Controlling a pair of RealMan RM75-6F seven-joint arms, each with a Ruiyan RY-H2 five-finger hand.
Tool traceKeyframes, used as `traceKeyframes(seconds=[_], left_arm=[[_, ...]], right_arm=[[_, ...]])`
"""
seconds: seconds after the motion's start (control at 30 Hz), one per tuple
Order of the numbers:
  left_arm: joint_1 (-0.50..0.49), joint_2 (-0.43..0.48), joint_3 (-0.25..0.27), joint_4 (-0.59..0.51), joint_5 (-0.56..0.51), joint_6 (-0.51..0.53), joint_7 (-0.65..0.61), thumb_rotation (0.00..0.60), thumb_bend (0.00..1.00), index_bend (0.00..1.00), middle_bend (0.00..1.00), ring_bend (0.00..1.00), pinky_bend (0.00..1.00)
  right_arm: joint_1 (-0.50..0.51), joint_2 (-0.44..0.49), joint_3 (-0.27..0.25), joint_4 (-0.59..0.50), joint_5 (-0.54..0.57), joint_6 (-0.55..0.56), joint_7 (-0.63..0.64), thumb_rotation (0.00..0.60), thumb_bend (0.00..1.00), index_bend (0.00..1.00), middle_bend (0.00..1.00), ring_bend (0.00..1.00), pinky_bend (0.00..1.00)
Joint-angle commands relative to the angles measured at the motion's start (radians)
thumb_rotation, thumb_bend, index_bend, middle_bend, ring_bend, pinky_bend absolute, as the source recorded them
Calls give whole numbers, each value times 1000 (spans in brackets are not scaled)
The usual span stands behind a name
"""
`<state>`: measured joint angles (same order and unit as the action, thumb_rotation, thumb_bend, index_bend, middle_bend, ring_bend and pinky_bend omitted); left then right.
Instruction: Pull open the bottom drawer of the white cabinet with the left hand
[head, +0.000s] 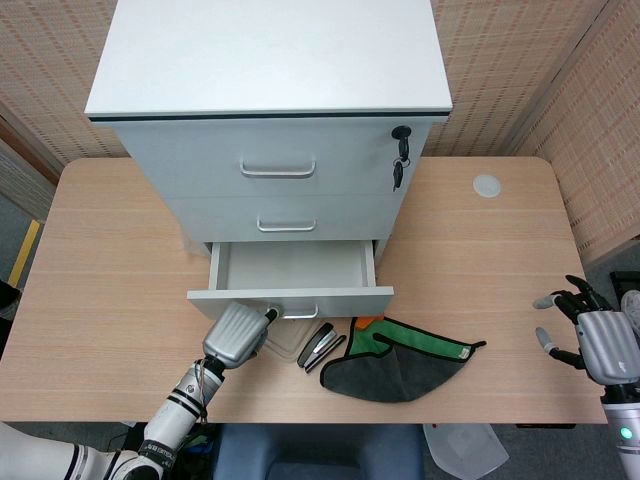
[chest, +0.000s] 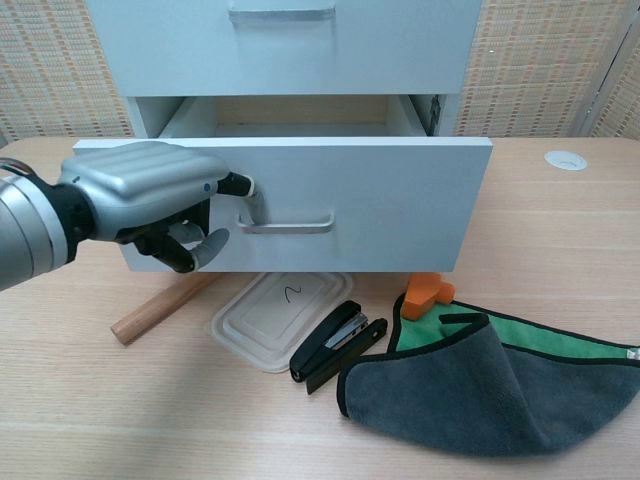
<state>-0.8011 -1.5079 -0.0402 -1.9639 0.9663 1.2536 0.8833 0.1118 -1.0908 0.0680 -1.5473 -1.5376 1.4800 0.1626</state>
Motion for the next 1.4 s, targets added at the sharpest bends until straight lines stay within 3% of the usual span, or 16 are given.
traceKeyframes(seconds=[0.03, 0.3, 0.53, 0.67, 0.77, 0.97, 1.23, 1.33, 1.4], left_arm=[[5, 4, 7, -14, 1, 5, 11, 600, 590, 287, 1000, 1000, 1000], [24, 14, 42, -68, 42, 23, 41, 600, 589, 290, 1000, 1000, 1000], [61, 49, 49, -83, 183, 53, -48, 600, 587, 279, 1000, 1000, 1000], [107, 93, 81, -97, 314, 98, -110, 600, 587, 294, 997, 984, 1000], [147, 126, 110, -89, 402, 135, -166, 600, 586, 361, 981, 964, 1000], [251, 201, 138, -47, 534, 255, -303, 600, 586, 620, 955, 946, 1000], [395, 289, 147, 57, 517, 367, -439, 600, 587, 755, 953, 927, 1000], [440, 304, 136, 105, 472, 384, -475, 600, 587, 742, 931, 883, 993], [470, 311, 132, 138, 434, 385, -495, 600, 587, 682, 861, 800, 933]], right_arm=[[-1, 1, -1, -3, 0, 1, -1, 600, 290, 400, 368, 261, 277], [-7, 9, -2, -13, -2, 8, -4, 600, 290, 400, 368, 261, 277], [-9, 12, -3, -20, -5, 13, -8, 600, 290, 400, 368, 261, 277], [-8, 12, -1, -21, -7, 14, -6, 600, 290, 400, 368, 261, 277], [-7, 11, 0, -18, -5, 12, -3, 600, 290, 400, 368, 261, 277], [-2, 9, 2, -11, -1, 4, 4, 600, 289, 400, 368, 260, 277], [3, 3, 1, 2, 9, -14, 12, 600, 290, 400, 368, 260, 277], [6, 1, 1, 5, 12, -22, 13, 600, 290, 400, 368, 261, 277], [9, -1, 1, 8, 12, -28, 15, 600, 290, 400, 368, 261, 277]])
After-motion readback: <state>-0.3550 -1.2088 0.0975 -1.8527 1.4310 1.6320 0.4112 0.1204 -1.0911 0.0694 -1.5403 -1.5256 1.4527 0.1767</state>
